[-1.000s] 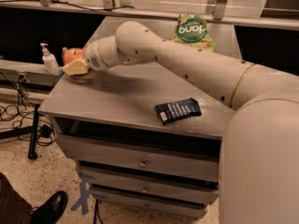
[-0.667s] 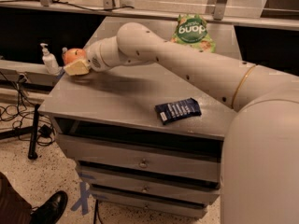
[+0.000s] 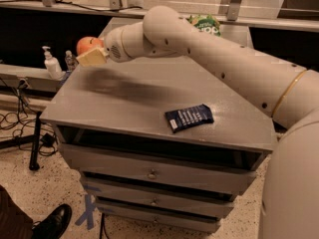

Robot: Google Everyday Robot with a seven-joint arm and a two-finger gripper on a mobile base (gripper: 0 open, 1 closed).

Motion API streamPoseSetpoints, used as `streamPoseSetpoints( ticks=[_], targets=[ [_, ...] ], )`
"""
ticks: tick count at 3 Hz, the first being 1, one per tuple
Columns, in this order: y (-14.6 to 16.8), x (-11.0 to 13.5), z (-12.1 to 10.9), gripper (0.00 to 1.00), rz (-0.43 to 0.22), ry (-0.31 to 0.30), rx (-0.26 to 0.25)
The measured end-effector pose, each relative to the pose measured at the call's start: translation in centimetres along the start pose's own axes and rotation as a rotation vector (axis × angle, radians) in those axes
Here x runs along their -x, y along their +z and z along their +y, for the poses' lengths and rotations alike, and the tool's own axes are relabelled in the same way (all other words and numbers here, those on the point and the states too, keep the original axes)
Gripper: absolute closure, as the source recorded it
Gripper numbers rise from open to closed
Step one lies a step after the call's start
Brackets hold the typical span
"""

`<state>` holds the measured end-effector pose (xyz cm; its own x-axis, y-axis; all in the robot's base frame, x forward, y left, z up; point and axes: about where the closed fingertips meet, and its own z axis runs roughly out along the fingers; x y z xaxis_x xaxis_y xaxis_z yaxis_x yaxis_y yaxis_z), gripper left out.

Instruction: Pick apple

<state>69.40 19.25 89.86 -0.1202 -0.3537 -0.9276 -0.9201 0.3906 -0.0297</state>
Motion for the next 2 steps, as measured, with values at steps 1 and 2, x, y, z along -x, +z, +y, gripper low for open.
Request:
streamPoseSetpoints(
  ticks=[1, 2],
  targets=[
    [-5.2, 2.37, -1.38, 1.0, -0.042, 0.001, -0.021],
    [-5.19, 2.37, -1.37, 1.0, -0.042, 0.001, -0.021]
  ],
)
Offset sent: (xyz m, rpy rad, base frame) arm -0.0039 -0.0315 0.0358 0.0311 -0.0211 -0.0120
